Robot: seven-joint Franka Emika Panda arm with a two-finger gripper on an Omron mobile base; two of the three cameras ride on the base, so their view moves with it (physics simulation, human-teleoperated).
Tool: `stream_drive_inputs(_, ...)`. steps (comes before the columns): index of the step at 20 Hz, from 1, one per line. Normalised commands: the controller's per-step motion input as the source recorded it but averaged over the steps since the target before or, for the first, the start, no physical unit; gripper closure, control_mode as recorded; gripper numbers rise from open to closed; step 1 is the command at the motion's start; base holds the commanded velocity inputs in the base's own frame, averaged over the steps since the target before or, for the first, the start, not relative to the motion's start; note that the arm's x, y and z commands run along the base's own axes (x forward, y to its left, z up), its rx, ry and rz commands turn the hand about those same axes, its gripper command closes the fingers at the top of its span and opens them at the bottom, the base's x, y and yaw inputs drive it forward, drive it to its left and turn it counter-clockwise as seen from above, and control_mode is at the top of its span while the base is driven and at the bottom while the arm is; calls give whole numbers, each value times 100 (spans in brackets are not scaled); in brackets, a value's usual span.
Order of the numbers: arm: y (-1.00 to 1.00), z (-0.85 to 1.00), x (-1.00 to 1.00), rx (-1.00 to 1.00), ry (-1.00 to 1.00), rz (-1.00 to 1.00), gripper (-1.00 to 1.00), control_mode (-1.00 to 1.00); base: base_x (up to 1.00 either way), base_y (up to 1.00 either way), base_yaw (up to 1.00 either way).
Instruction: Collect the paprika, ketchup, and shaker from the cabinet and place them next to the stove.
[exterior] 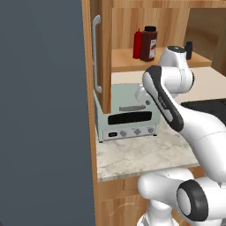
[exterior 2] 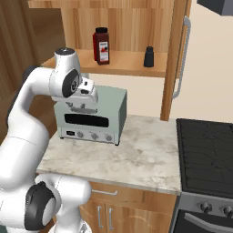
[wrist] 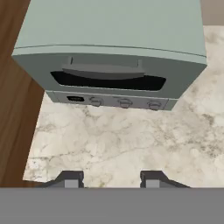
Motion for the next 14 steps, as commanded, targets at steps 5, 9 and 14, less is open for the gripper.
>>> stream_drive_inputs(5,-8,0,-17,0,-5,-1,-100,-100,0,0,0)
stream_drive_inputs(9,-50,12,-10,0,-29,0,-100,-100,0,0,0)
stream_drive_inputs(14,-30,52,0,0,-39,0,-100,-100,0,0,0)
